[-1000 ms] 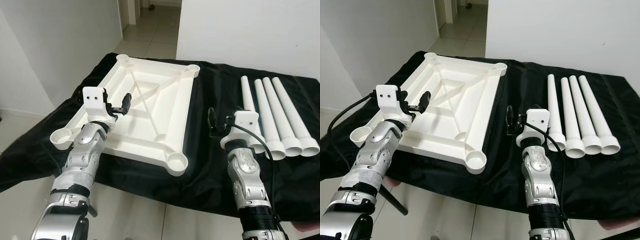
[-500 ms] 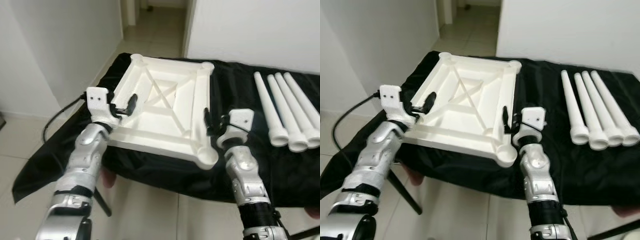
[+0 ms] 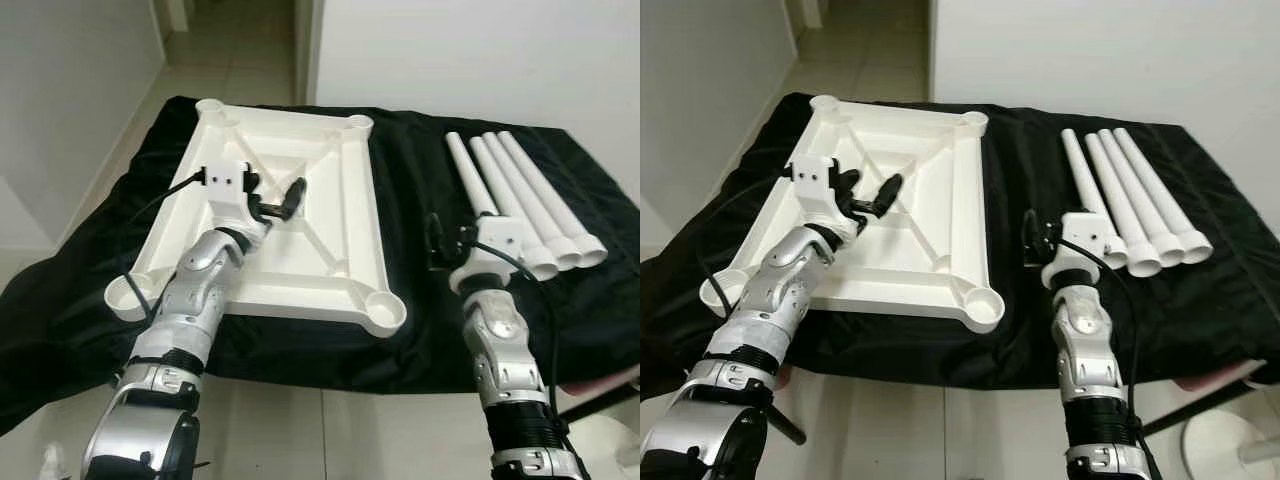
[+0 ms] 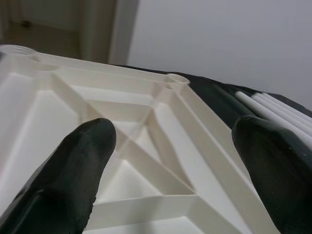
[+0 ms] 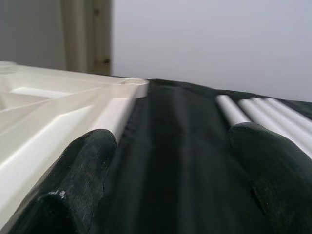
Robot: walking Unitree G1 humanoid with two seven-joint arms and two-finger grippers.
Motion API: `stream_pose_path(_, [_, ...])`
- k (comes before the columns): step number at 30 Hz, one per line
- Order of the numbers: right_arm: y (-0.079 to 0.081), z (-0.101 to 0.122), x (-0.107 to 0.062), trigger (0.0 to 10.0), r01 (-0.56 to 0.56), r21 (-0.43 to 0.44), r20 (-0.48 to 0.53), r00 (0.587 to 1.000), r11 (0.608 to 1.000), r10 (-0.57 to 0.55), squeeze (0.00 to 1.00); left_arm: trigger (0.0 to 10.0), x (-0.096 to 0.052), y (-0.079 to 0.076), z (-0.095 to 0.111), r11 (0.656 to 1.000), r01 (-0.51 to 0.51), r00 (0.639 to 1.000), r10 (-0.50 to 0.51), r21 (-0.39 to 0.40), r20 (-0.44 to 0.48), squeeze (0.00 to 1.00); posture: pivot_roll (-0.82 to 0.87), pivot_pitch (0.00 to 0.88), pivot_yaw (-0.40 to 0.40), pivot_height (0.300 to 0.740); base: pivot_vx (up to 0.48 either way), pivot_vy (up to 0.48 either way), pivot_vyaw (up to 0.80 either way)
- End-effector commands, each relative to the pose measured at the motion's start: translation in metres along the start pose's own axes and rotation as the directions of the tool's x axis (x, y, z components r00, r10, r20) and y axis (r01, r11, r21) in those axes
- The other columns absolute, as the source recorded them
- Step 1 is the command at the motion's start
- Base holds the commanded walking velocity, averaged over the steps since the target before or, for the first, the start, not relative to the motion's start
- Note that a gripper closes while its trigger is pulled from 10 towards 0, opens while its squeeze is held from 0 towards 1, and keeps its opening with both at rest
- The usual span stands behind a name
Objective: Building children table
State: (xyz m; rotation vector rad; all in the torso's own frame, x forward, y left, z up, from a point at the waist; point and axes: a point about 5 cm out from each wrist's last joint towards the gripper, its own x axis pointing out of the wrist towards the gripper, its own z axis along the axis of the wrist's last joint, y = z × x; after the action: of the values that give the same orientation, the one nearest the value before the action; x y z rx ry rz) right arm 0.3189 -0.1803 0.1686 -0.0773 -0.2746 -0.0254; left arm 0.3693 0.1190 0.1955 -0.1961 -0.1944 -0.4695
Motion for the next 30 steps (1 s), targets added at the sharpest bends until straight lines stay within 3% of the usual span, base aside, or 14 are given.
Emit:
stream_pose_path(1, [-0.001, -0.002, -0.001, 10.0, 0.010, 0.002, -0.008, 1.000, 1.000, -0.010, 0.00, 10.0, 0.002, -0.002, 0.003, 1.000, 0.003, 1.000, -0.004, 0.017, 0.017, 0.00, -0.03, 0.008, -0.003, 0.740, 0.000, 0.000, 0.00])
stream_pose_path(18, [-0.011, -0.004, -0.008, 10.0, 0.052, -0.007, -0.008, 0.999, 0.999, -0.052, 0.00, 10.0, -0.006, -0.006, 0.000, 0.993, 0.036, 0.999, -0.038, 0.109, 0.013, 0.00, -0.03, 0.016, 0.007, 0.740, 0.000, 0.000, 0.00])
stream_pose_path(30, [-0.012, -0.005, -0.009, 10.0, 0.051, -0.016, -0.018, 0.999, 0.999, -0.051, 0.00, 10.0, -0.006, -0.008, 0.000, 0.997, 0.027, 0.999, -0.029, 0.067, 0.017, 0.00, -0.03, 0.005, 0.000, 0.740, 0.000, -0.305, 0.00])
